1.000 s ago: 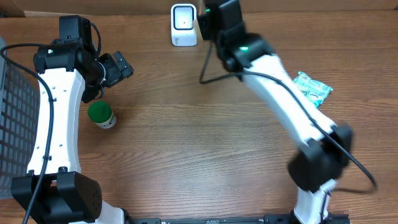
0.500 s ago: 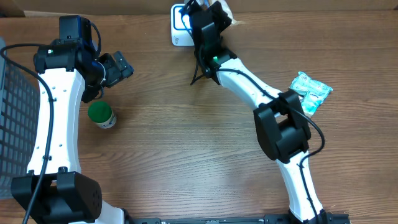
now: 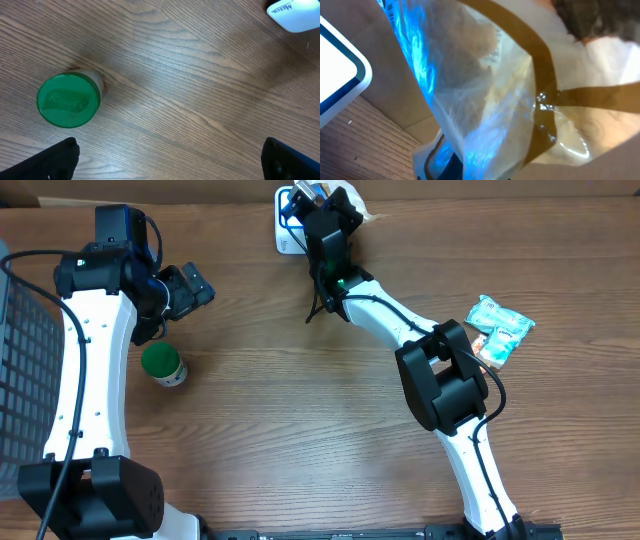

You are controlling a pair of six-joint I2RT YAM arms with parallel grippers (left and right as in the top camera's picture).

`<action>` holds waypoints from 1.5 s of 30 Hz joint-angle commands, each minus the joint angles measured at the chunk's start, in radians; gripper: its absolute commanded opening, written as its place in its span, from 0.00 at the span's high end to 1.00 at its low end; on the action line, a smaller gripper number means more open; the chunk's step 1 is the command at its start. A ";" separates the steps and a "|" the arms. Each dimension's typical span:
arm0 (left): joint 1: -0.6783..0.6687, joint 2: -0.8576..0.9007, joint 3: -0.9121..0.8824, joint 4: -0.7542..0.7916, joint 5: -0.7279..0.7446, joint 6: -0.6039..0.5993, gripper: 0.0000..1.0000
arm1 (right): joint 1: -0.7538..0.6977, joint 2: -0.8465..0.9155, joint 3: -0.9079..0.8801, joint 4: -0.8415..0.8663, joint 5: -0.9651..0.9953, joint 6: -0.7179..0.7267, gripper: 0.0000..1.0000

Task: Scan the item barcode
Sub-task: 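Lift the bread bag and hold it over the scanner, then carry the bread bag to the right side and lower it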

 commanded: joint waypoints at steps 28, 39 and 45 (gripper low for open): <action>-0.004 -0.008 0.017 0.001 0.000 0.003 0.00 | -0.012 -0.514 0.010 -0.547 -0.211 0.826 0.96; -0.004 -0.008 0.017 0.001 0.000 0.003 0.00 | -0.401 -0.795 0.010 -1.397 -0.666 1.440 0.96; -0.004 -0.008 0.017 0.001 0.000 0.003 0.00 | -0.637 -0.731 -0.072 -1.577 -0.764 1.463 0.96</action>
